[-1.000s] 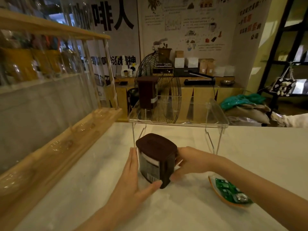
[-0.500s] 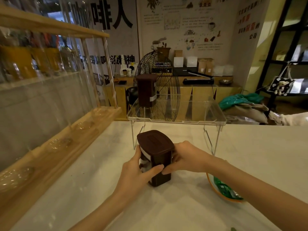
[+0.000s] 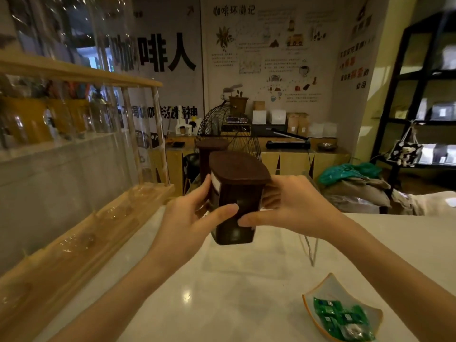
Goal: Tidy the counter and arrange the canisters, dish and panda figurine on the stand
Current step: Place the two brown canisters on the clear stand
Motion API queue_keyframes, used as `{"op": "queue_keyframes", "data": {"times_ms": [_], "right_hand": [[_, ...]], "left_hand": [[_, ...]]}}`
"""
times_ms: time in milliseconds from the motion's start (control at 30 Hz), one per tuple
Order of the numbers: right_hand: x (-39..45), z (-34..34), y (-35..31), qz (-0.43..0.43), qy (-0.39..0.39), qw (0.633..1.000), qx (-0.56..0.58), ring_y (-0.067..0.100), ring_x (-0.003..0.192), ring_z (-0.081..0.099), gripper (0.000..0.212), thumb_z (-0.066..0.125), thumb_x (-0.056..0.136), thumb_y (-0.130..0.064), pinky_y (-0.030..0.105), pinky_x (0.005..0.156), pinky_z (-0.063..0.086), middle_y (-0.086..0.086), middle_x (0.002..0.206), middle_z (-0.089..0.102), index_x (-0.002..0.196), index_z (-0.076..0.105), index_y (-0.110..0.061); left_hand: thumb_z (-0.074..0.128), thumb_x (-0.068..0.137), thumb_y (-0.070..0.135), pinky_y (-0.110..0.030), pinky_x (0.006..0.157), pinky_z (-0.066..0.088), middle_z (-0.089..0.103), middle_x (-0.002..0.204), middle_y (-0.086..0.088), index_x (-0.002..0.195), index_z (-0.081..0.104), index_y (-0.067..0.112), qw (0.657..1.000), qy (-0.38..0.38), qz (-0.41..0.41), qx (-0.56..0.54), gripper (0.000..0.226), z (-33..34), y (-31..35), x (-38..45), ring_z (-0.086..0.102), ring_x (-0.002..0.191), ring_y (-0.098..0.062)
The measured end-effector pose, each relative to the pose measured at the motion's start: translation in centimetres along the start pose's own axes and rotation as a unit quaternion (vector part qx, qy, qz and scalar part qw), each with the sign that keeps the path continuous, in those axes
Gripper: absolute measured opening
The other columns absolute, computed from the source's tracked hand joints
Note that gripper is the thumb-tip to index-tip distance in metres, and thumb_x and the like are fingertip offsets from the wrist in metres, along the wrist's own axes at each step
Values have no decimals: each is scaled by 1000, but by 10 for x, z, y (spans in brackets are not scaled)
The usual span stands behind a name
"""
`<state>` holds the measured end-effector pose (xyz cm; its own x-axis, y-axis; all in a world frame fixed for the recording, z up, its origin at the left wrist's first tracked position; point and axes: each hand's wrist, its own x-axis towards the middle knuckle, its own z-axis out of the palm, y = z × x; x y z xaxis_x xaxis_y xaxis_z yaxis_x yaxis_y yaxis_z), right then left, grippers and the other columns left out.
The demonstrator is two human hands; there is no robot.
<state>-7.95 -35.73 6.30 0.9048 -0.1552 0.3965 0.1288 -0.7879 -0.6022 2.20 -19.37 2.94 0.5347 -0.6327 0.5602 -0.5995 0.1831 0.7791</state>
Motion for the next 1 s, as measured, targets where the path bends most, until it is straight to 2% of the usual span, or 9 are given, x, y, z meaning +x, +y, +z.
{"op": "queue_keyframes", "data": {"times_ms": [167,300,367,467,600,700,833,933,1000], "right_hand": [[32,-20,10,20,68,997,-20,-2,77,67,53,79,52,-45,19,68,56,-16,84,70,100,62,-29],[54,-22,28,34,74,995,-57,8,80,67,44,77,56,-45,30,73,57,-4,89,74,95,64,-29],[68,-21,43,46,81,994,-58,5,79,66,43,78,58,-44,28,71,57,-9,86,72,96,63,-30],[88,-15,66,61,92,993,-48,1,79,65,39,78,59,-44,18,66,53,-13,84,69,93,61,-34],[108,-3,92,100,116,988,-35,-3,73,60,49,79,59,-41,12,57,48,-16,79,62,101,60,-26],[116,3,107,117,129,984,-23,5,79,63,51,79,58,-41,19,61,52,-11,85,63,101,58,-23],[117,9,117,122,142,982,-19,8,82,64,51,79,58,-41,23,65,55,-5,94,68,100,57,-23],[116,11,119,124,157,980,-19,10,82,64,51,79,57,-42,25,65,56,-4,94,68,98,56,-23],[115,13,119,127,166,978,-14,7,77,62,53,79,57,-43,19,59,52,-6,92,65,98,52,-24]], "left_hand": [[61,69,37,-27,85,54,64,119,0,134,38,16,999,-5,32,8,72,2,-3,54,60,107,-7],[64,69,34,-21,79,55,67,105,9,128,46,15,1000,6,28,-7,65,10,-27,80,63,98,-2],[66,71,30,-19,77,55,68,97,17,124,50,22,1000,16,11,-9,56,13,-42,96,64,95,1],[67,76,22,-11,71,52,68,80,33,99,56,51,1000,19,-13,-5,38,17,-59,116,63,90,7],[66,77,20,-5,65,48,66,71,38,77,60,59,999,20,-35,-6,40,19,-75,131,62,84,12],[67,76,21,-10,70,51,70,79,29,89,60,53,999,22,-44,-7,35,22,-88,140,64,89,6],[65,78,20,-12,75,52,68,95,13,115,59,21,999,23,-46,-2,38,27,-99,144,63,92,3],[64,79,20,-6,70,49,65,92,16,118,56,17,998,14,-50,33,40,27,-99,146,61,89,3],[63,81,21,0,64,46,62,92,19,120,55,16,996,1,-49,77,40,25,-97,149,59,87,5]]}}
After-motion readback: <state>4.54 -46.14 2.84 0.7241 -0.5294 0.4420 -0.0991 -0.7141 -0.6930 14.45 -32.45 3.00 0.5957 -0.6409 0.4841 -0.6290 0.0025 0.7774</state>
